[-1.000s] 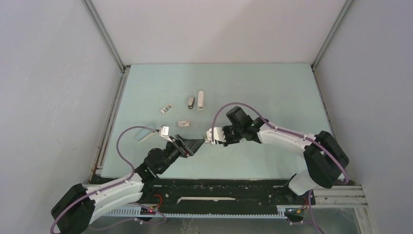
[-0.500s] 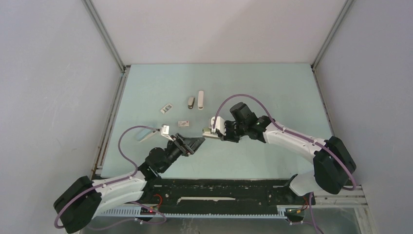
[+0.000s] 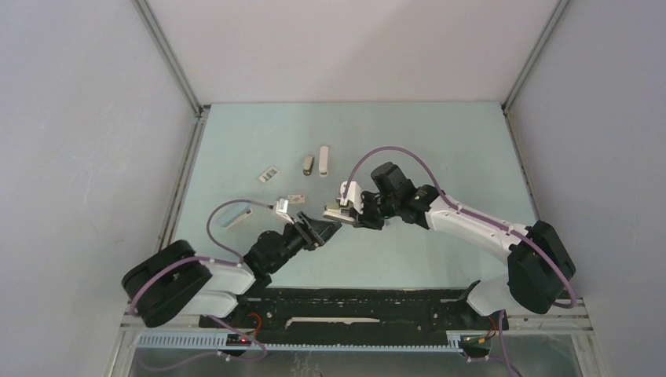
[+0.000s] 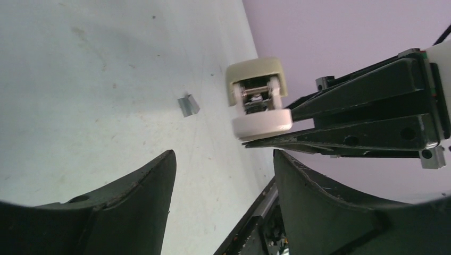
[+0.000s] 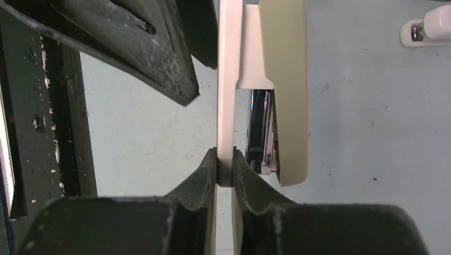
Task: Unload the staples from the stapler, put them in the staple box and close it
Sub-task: Unload the staple at the center of the board.
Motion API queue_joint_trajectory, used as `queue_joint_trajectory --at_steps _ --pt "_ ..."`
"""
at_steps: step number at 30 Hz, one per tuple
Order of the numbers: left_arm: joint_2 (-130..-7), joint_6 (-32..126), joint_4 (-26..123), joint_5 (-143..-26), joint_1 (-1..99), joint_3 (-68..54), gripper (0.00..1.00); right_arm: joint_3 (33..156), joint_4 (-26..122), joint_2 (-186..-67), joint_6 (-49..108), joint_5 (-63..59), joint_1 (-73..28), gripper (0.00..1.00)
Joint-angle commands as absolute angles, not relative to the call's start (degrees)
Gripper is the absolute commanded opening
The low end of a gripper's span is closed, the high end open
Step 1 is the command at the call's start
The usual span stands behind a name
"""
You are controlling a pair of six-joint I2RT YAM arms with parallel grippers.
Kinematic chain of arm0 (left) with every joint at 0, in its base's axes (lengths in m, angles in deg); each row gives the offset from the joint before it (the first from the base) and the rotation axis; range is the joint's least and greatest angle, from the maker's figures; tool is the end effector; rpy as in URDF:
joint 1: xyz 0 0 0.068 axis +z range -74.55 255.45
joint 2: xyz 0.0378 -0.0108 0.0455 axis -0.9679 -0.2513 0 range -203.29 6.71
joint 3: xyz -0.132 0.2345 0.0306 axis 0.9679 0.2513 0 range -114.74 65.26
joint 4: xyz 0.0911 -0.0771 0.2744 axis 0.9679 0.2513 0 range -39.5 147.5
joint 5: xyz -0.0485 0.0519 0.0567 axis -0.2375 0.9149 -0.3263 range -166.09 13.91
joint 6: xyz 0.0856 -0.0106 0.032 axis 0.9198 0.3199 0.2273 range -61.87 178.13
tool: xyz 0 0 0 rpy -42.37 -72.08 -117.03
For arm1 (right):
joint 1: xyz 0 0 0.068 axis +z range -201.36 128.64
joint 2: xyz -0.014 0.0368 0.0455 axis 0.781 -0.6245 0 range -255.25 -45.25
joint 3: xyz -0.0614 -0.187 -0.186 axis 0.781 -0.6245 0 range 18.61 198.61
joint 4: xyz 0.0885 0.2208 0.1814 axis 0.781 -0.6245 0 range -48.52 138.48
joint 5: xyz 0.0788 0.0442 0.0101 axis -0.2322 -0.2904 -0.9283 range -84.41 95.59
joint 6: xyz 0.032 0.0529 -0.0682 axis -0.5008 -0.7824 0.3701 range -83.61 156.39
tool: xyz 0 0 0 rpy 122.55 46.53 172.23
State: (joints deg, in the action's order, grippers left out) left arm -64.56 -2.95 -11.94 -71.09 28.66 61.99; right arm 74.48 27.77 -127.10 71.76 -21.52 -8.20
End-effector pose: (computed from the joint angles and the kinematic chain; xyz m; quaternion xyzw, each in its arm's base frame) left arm 0.1789 -0.1800 0.1047 -0.1211 0.7305 -0.5237 0.4213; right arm 0.2417 0.2781 0.1946 -0.6388 0.6448 0.2417 0.3432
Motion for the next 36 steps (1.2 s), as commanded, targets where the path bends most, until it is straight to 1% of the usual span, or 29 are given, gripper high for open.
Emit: queue_joint_trajectory --at_steps 1,5,11,17,20,26,29,33,36 --pt "-71.5 -6.3 -27.2 -73.7 28.2 58.6 0.72 76.7 30.1 -125.9 69.7 -21.3 -8.0 0.03" --pt "-75.7 -7.7 -29.6 -74.4 28.0 57.9 0.70 76.8 30.6 -125.9 69.2 -20.3 -8.2 0.03" --pt "-75.5 -7.6 -29.5 -73.0 27.6 56.9 0.67 76.8 30.3 -126.6 69.1 -20.7 -7.4 0.03" --pt "-77.8 -9.5 -28.6 -71.0 27.7 55.5 0.53 76.7 30.7 -126.5 68.7 -20.3 -6.5 0.03" --pt "-79.9 -11.0 -28.9 -71.4 27.7 54.7 0.49 76.8 30.9 -126.3 68.5 -20.0 -6.5 0.03" --pt "-81.4 -11.7 -29.1 -71.4 27.7 53.8 0.33 76.8 30.7 -126.5 68.5 -20.0 -6.3 0.03" --pt "-81.1 -11.5 -29.0 -71.0 27.8 53.8 0.33 76.5 30.9 -126.4 68.9 -20.1 -6.0 0.04" --pt "-81.2 -11.7 -29.0 -70.8 27.8 53.8 0.41 76.1 31.4 -126.2 69.1 -19.7 -5.6 0.04" --pt "-80.9 -11.7 -29.0 -70.7 27.8 53.9 0.43 76.1 31.4 -126.2 69.1 -19.5 -5.4 0.04"
